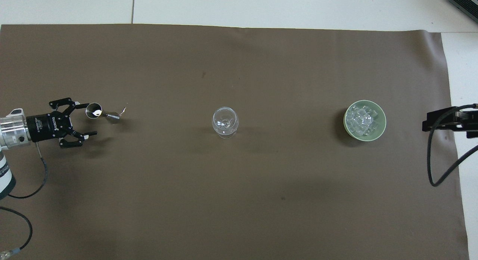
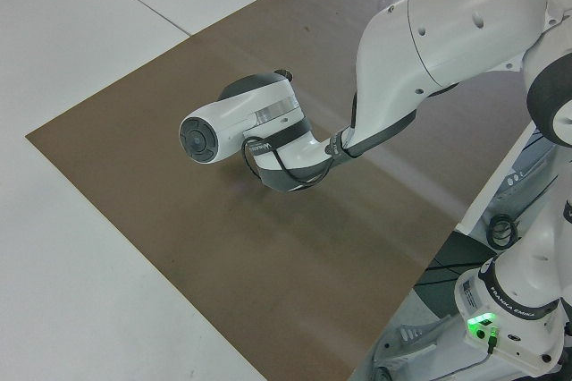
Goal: Pour wine and add ice with both arms
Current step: 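Close the left gripper on the silver cup and lift it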
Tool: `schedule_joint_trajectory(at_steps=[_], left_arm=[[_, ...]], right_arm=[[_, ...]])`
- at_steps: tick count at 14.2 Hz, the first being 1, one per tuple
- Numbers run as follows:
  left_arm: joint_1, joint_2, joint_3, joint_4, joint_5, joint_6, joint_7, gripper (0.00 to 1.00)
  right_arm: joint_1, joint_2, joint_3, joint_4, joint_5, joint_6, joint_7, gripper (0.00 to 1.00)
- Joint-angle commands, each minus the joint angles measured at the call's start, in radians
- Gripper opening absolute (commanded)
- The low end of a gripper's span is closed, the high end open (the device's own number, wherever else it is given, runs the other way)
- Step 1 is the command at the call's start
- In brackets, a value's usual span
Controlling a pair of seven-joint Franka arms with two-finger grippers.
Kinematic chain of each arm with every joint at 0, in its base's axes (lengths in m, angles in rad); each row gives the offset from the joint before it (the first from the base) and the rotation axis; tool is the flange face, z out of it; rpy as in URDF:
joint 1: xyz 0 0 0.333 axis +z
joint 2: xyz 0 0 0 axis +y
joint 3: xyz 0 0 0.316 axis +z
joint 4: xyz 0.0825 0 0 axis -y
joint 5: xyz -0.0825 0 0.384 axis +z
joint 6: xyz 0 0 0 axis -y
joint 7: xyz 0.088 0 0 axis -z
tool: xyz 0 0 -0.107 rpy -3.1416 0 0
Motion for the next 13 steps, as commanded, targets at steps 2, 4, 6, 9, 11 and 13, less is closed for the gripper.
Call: schedule_joint_trajectory(at_steps=[2,4,6,9,11,13], left_arm=[[0.019,0.021,-0.003,-0.048,-0.104,-0.062,0.154,1.0],[0.021,0.043,-0.003,-0.047,-0.141,-0.077,0.182,1.0],[0.019,0.06,-0.003,-0.041,-0.167,-0.096,0.182,1.0],[0.026,0.075,-0.003,-0.038,-0.201,-0.13,0.182,1.0],[0.026,0.087,-0.003,-0.039,-0.219,-0.143,0.182,1.0],[0.03,0.095,-0.003,-0.041,-0.233,-0.171,0.182,1.0]], right_arm=[[-0.006,-0.012,0.003,-0.006,0.004,-0.011,-0.027,1.0],[-0.006,-0.014,0.003,-0.006,0.004,-0.011,-0.027,1.0],[-0.006,-0.012,0.003,-0.006,0.004,-0.011,-0.027,1.0],[-0.006,-0.014,0.003,-0.006,0.004,-0.011,-0.027,1.0],[-0.005,-0.012,0.003,-0.006,0.004,-0.011,-0.027,1.0],[-0.006,-0.012,0.003,-0.006,0.004,-0.011,-0.027,1.0]])
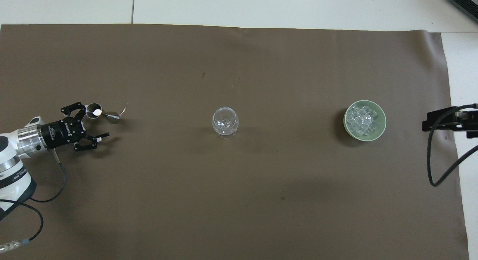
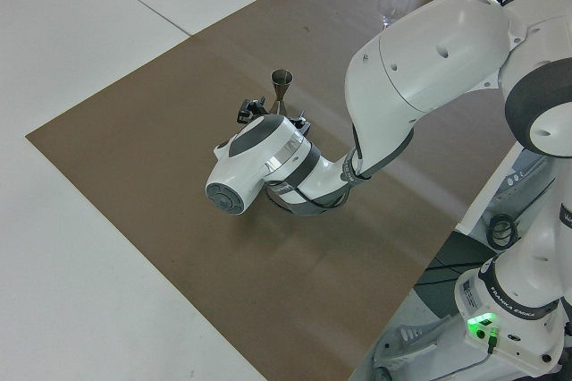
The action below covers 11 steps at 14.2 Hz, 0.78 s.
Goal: Pour wine and add ice with both arms
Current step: 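Close the left gripper on the silver cup and lift it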
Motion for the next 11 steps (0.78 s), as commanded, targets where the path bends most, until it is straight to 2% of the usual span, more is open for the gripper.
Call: schedule_joint_trajectory(at_steps=[1,6,11], left_arm=[[0.019,0.022,-0.004,0.0,-0.038,-0.045,0.017,1.0],[0.025,0.042,-0.004,-0.002,-0.092,-0.101,0.017,1.0],[0.017,0.042,-0.004,0.0,-0.127,-0.101,0.017,1.0]], right_arm=[[-0.006,-0.012,0.003,-0.006,0.004,-0.011,-0.027,1.0],[-0.006,-0.014,0.003,-0.006,0.004,-0.011,-0.027,1.0],[-0.006,-0.012,0.003,-0.006,0.004,-0.011,-0.027,1.0]])
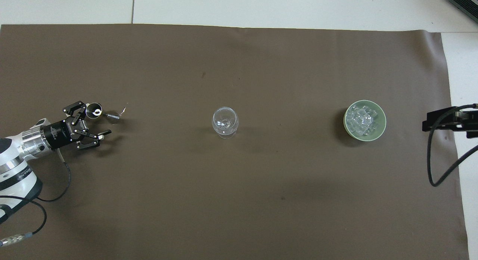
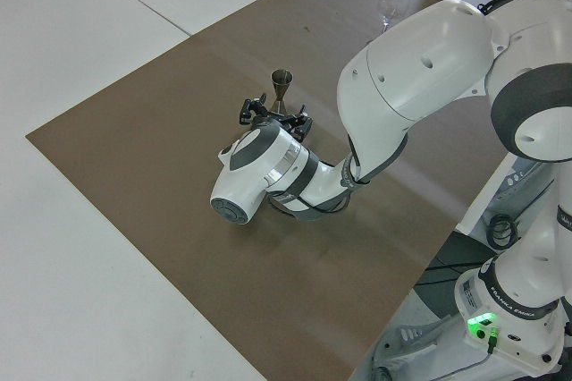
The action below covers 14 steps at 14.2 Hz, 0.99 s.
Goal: Pour wine and add ice with both arms
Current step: 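Close the left gripper on the silver cup and lift it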
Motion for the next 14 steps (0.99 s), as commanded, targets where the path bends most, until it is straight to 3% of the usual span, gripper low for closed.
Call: schedule_joint_trajectory(at_steps=[1,12,14], left_arm=[[0.006,0.011,-0.003,0.0,-0.034,-0.023,0.016,1.0],[-0.012,0.011,-0.004,-0.014,-0.082,-0.014,0.017,1.0],[-0.015,0.011,-0.003,-0.016,-0.085,-0.014,0.017,0.92]], right_arm=[[-0.006,-0.012,0.003,-0.006,0.004,-0.011,-0.027,1.0],[-0.006,-0.012,0.003,-0.006,0.004,-0.011,-0.027,1.0],[-0.006,-0.012,0.003,-0.006,0.004,-0.011,-0.027,1.0]])
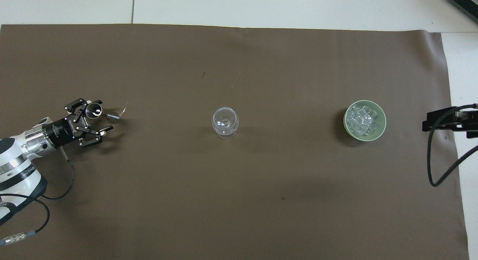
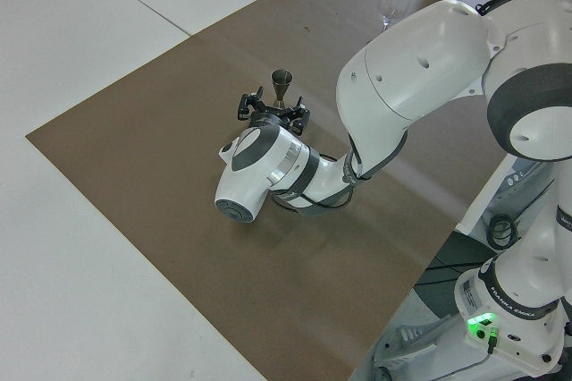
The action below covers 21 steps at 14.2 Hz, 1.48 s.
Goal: Pour wine and add ice with both arms
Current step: 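Close the left gripper on the silver cup and lift it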
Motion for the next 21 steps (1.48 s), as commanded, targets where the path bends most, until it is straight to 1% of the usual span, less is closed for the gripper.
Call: schedule_joint_trajectory(at_steps=[1,3,5,6,7,8,9,16,19,21], left_arm=[[-0.012,0.002,0.008,-0.015,-0.028,-0.011,0.017,0.88],[-0.012,0.0,0.008,-0.015,-0.028,-0.009,0.017,0.81],[-0.012,0.0,0.008,-0.017,-0.028,-0.011,0.017,0.57],[-0.012,0.0,0.008,-0.017,-0.028,-0.009,0.017,0.37],[-0.011,-0.001,0.008,-0.027,-0.03,-0.008,0.017,0.21],[-0.009,-0.001,0.008,-0.033,-0.031,-0.002,0.017,0.02],[-0.011,-0.001,0.008,-0.033,-0.036,0.001,0.017,0.0],[-0.009,-0.004,0.008,-0.026,-0.036,-0.009,-0.003,0.0],[-0.015,-0.029,0.004,-0.024,-0.036,-0.005,-0.023,0.0],[-0.047,-0.065,0.004,-0.024,-0.036,0.004,-0.057,0.0]], right_arm=[[-0.005,-0.014,0.003,-0.006,0.004,-0.011,-0.027,1.0],[-0.006,-0.014,0.003,-0.006,0.004,-0.011,-0.027,1.0],[-0.006,-0.012,0.003,-0.006,0.004,-0.011,-0.027,1.0],[-0.006,-0.012,0.003,-0.006,0.004,-0.011,-0.027,1.0],[-0.005,-0.012,0.003,-0.006,0.004,-0.011,-0.027,1.0],[-0.006,-0.014,0.003,-0.006,0.004,-0.011,-0.027,1.0],[-0.005,-0.014,0.003,-0.006,0.004,-0.011,-0.027,1.0],[-0.006,-0.012,0.003,-0.006,0.004,-0.011,-0.027,1.0],[-0.006,-0.014,0.003,-0.006,0.004,-0.011,-0.027,1.0],[-0.006,-0.014,0.003,-0.006,0.004,-0.011,-0.027,1.0]])
